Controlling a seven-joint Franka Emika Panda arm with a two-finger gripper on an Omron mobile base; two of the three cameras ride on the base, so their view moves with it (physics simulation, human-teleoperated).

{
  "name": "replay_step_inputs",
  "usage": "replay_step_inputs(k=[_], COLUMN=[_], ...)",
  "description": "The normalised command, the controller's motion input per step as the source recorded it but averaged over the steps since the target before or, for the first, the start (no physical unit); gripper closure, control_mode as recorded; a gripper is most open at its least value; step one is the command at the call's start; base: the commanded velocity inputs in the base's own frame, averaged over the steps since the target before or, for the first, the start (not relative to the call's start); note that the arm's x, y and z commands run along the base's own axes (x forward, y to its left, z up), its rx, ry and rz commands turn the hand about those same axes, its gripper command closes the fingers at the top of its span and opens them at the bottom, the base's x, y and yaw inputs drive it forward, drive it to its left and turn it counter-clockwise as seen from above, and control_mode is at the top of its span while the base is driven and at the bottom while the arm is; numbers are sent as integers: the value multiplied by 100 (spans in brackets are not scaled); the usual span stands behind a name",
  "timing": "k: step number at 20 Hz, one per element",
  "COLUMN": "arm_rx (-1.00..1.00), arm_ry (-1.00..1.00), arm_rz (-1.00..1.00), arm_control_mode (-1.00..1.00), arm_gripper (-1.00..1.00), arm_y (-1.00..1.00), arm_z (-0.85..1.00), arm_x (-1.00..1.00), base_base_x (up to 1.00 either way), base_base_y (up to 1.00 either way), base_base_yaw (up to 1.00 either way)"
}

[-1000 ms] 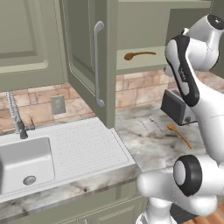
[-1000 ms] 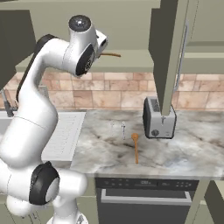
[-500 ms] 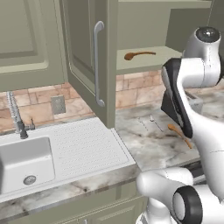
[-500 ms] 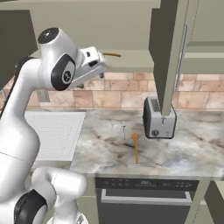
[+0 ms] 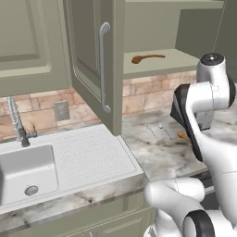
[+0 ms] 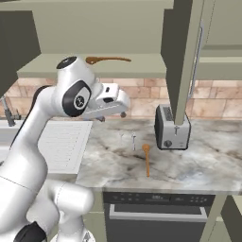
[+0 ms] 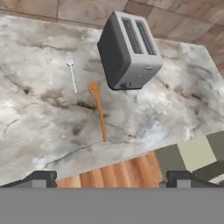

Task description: Organize the utensils by type. Pick up the wooden spoons from the counter and place them in the open cabinet. Then pick up the metallic utensils from the counter and place them in the open drawer.

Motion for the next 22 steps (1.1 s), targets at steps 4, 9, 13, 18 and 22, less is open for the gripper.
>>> replay_step_inputs(k=[4,9,13,18,22], arm_rx=[17,27,34,17,-1], arm_ry=[5,0,2,11,18], arm_rz=[-22,-5,0,0,-1], arm_control_mode=[-100,-100,-100,-100,-100], arm_gripper=[-100,-100,-100,-100,-100], arm_y=[-63,-15,-1,-2,-6], arm_z=[-97,-92,-77,-48,-14], arm_x=[-1,5,22,29,21], base_base_x=[0,0,0,0,0], base_base_y=[0,0,0,0,0], base_base_yaw=[0,0,0,0,0])
